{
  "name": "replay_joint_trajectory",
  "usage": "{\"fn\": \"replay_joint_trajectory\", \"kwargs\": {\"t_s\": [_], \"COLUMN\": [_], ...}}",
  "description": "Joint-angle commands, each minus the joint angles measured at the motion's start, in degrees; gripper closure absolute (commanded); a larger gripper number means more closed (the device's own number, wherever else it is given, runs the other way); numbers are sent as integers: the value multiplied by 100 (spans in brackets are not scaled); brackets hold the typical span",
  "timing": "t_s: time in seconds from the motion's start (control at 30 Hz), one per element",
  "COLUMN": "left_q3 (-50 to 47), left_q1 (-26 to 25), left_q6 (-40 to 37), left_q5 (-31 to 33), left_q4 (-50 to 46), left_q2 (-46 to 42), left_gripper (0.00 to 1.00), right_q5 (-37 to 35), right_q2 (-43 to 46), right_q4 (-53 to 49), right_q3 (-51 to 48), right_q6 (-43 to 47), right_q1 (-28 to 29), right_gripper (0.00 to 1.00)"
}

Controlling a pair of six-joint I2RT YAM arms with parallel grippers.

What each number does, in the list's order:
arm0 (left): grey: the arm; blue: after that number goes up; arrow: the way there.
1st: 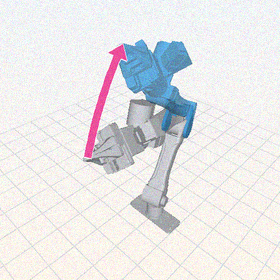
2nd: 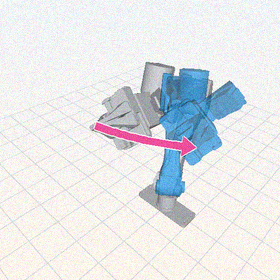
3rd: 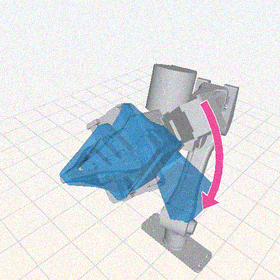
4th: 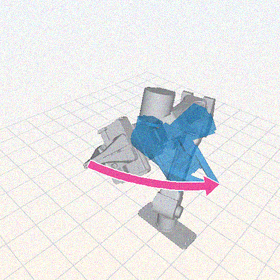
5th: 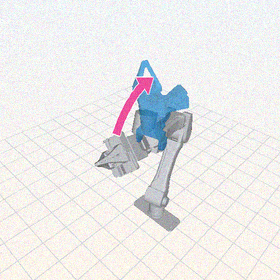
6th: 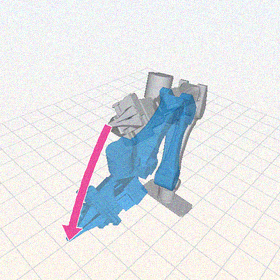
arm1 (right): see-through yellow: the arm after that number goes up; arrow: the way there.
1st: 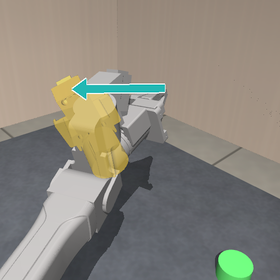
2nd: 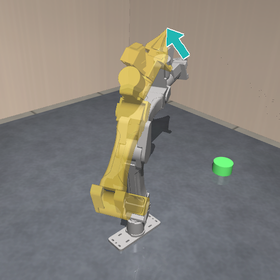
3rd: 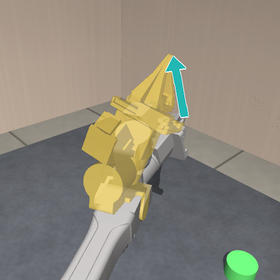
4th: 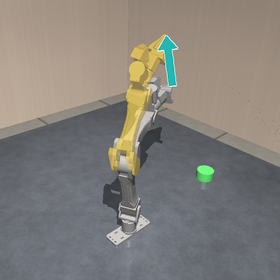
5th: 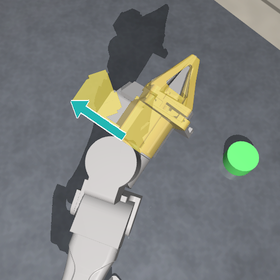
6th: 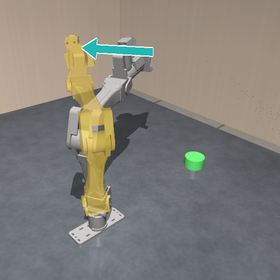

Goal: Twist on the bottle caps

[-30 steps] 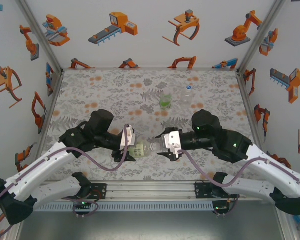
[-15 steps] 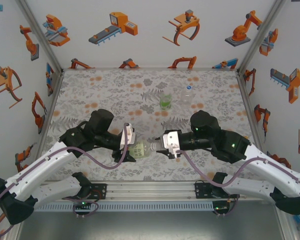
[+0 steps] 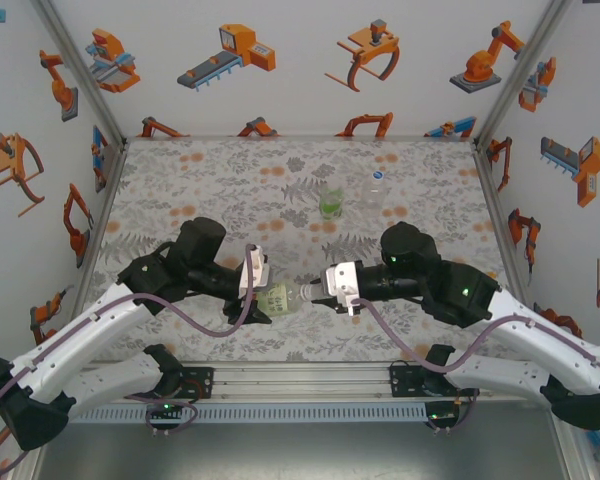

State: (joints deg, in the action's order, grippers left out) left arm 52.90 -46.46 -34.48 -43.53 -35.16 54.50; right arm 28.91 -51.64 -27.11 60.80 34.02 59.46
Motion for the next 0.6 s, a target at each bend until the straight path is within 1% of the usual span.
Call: {"fn": "replay_joint_trajectory", "kwargs": {"t_s": [0.0,0.07,0.13,0.3,0.37,0.4,0.47,0.57], "left_q3": [131,132,123,97,72,50,-5,-103], "left_q1": [13,14,14,9,14,9,-1,5], "left_q6": [-92,-140,-178,-236,-217,-200,-166,-84], "left_q5": [-298,-307,-306,-319,-306,-274,-122,232], "left_q4": [142,149,157,213,267,320,418,573], "left_q2": [-113,-154,-196,-297,-356,-381,-435,-497], "left_gripper": [100,100,100,100,100,100,100,100], "right_q5": [14,36,61,10,-198,-421,-751,-1491], "right_q2": [62,73,70,131,162,176,196,186], "right_q4": [276,281,321,874,1179,1352,1575,1868], "right_q3": [-111,-129,-172,-462,-608,-698,-818,-993], "right_q6": [-344,-545,-807,-1956,-2594,-3010,-3738,-5154], "right_q1": [39,37,39,39,39,38,38,39], "right_gripper": [79,86,91,100,100,100,100,100]}}
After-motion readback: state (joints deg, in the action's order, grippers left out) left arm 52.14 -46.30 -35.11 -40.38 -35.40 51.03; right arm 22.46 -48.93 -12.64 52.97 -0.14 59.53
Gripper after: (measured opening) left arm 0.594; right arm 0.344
